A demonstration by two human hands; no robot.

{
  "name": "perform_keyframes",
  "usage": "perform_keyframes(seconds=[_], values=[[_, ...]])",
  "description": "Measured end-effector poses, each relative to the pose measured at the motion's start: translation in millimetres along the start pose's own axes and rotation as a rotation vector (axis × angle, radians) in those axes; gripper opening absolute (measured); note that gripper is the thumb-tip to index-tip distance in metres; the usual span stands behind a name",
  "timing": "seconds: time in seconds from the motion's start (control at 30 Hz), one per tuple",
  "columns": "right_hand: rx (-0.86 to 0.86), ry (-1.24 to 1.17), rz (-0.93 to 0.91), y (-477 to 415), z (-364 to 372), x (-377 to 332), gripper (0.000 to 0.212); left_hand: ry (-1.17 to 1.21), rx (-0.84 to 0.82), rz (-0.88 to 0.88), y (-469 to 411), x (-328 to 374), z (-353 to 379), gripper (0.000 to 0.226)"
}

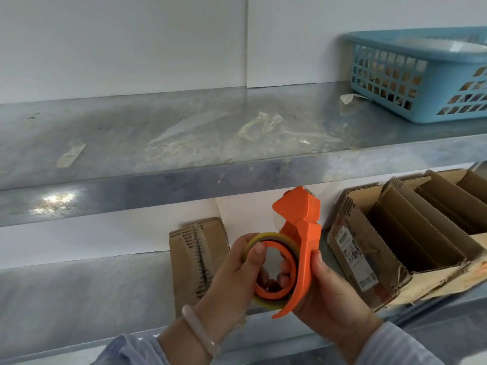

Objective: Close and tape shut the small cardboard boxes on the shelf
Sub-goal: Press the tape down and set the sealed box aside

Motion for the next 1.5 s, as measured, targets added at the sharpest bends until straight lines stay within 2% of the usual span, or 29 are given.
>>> perform_keyframes(seconds=[0.13, 0.27, 0.4, 0.47, 0.57, 0.63, 0.7, 0.77, 0.9, 1.0, 1.1, 1.17, 1.23, 1.33, 1.5], values=[[0.010, 0.177, -0.037, 8, 4, -13, 0.067, -0.075, -0.100, 0.033, 0, -2, 0, 0.077], [-0.069, 0.362, -0.037, 14, 4, -26, 0.052, -0.084, -0.229, -0.057, 1, 6, -3, 0.050], [-0.012, 0.704, -0.060, 18, 5, -42, 0.066, -0.051, -0.128, -0.123, -1, 16, -26, 0.041], [0.021, 0.937, -0.122, 23, 11, -50, 0.066, 0.064, -0.105, -0.128, -3, 23, -35, 0.042], [0.055, 1.492, -0.252, 27, 12, -55, 0.065, 0.195, -0.175, -0.135, -2, 43, -39, 0.051], [0.032, 1.740, -0.415, 29, 13, -53, 0.059, 0.151, -0.294, -0.107, -1, 58, -38, 0.054], [0.019, 1.851, -0.555, 29, 17, -52, 0.053, 0.053, -0.369, -0.092, 2, 66, -37, 0.059], [0.001, 1.922, -0.635, 28, 17, -51, 0.050, -0.100, -0.386, -0.062, 5, 72, -37, 0.059], [-0.042, 1.993, -0.748, 25, 14, -48, 0.052, -0.330, -0.327, 0.054, 9, 79, -37, 0.016], [-0.045, 1.961, -0.732, 25, 15, -48, 0.051, -0.269, -0.306, 0.021, 11, 75, -37, 0.029], [-0.043, 1.951, -0.690, 25, 19, -49, 0.055, -0.190, -0.380, 0.018, 10, 73, -41, 0.052], [-0.039, 1.934, -0.668, 25, 22, -48, 0.058, -0.214, -0.415, 0.034, 9, 74, -42, 0.058], [-0.040, 1.908, -0.642, 26, 23, -47, 0.062, -0.239, -0.394, 0.071, 7, 75, -42, 0.047], [-0.013, 1.823, -0.588, 27, 23, -47, 0.061, -0.229, -0.280, 0.143, 8, 78, -38, 0.020], [0.043, 1.644, -0.541, 28, 15, -44, 0.065, -0.284, -0.149, 0.269, 10, 75, -35, 0.013]])
Point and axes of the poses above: each hand's wrist, its own y-axis away from the middle knuckle, its own z-axis out of the palm, x = y × z, the point moved 3 cm from there along -y, towards the middle knuckle, and after that the axes turned 6 degrees about y, right-handed, at the moved point
